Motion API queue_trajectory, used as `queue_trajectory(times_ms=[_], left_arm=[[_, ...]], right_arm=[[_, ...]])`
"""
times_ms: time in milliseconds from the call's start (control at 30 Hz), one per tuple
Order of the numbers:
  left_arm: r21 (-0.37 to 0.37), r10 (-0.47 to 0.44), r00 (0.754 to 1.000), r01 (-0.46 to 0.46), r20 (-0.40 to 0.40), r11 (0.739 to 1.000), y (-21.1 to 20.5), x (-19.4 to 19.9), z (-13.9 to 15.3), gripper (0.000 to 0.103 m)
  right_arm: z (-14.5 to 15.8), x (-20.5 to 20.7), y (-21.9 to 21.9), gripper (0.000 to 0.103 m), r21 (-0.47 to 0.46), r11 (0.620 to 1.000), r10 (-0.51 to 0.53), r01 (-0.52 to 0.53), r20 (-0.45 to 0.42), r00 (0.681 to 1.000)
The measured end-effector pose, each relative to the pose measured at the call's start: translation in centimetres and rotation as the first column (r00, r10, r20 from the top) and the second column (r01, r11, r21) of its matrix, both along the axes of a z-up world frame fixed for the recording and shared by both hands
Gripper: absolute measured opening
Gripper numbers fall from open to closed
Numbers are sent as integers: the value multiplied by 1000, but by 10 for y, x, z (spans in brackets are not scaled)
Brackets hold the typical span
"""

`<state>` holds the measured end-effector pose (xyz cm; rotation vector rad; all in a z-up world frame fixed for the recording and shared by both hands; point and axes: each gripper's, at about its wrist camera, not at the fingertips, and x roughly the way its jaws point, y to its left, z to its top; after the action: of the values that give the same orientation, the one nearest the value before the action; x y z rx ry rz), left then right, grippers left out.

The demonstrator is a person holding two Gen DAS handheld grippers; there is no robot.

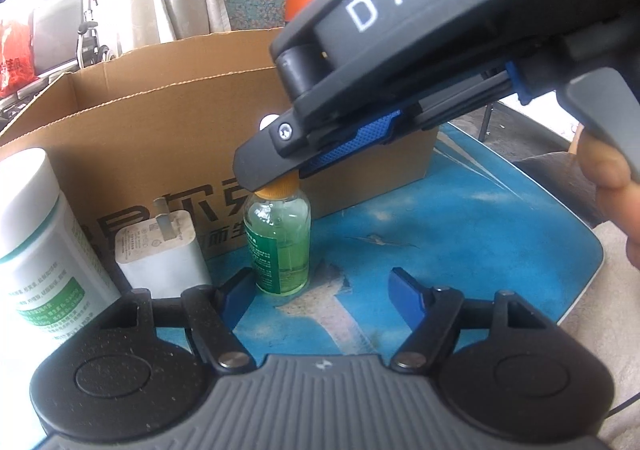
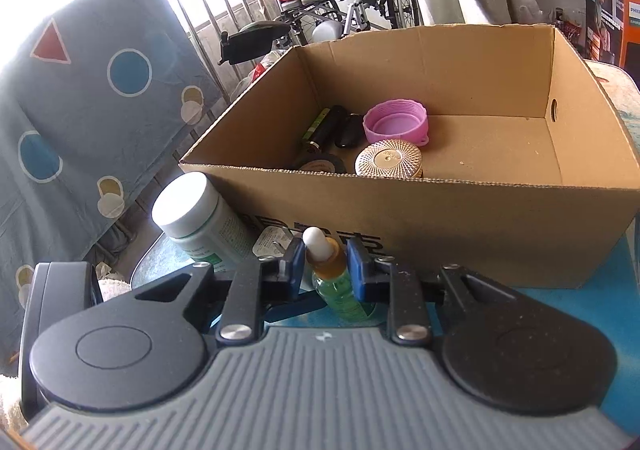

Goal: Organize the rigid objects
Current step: 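Lift the green dropper bottle off the table with the right gripper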

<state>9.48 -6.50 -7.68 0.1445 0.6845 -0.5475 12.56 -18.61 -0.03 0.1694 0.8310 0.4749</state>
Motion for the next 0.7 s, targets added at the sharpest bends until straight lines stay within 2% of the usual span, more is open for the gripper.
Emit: queue_trajectory(times_ms=[167, 533, 600, 667, 700], left_arm=[[-63, -56, 998, 53, -36, 997, -3, -3, 1, 73], [-5, 2, 1000, -2, 4, 1000, -9, 3, 5, 67], [12, 1, 1000, -1, 3, 1000, -12, 7, 5, 57], [19, -2, 1000, 2, 3, 1000, -16, 9, 5, 56], [24, -4, 1000, 4, 3, 1000, -18, 12, 4, 52]], right_arm=[[1, -10, -17, 22, -11, 999, -51, 50, -19, 999], [6, -18, -23, 24, -12, 998, -56, 57, 6, 998], [7, -18, -22, 24, -20, 998, -56, 56, 9, 998], [7, -17, -22, 24, -23, 998, -56, 57, 9, 998], [7, -17, -21, 24, -23, 998, -57, 57, 9, 998]])
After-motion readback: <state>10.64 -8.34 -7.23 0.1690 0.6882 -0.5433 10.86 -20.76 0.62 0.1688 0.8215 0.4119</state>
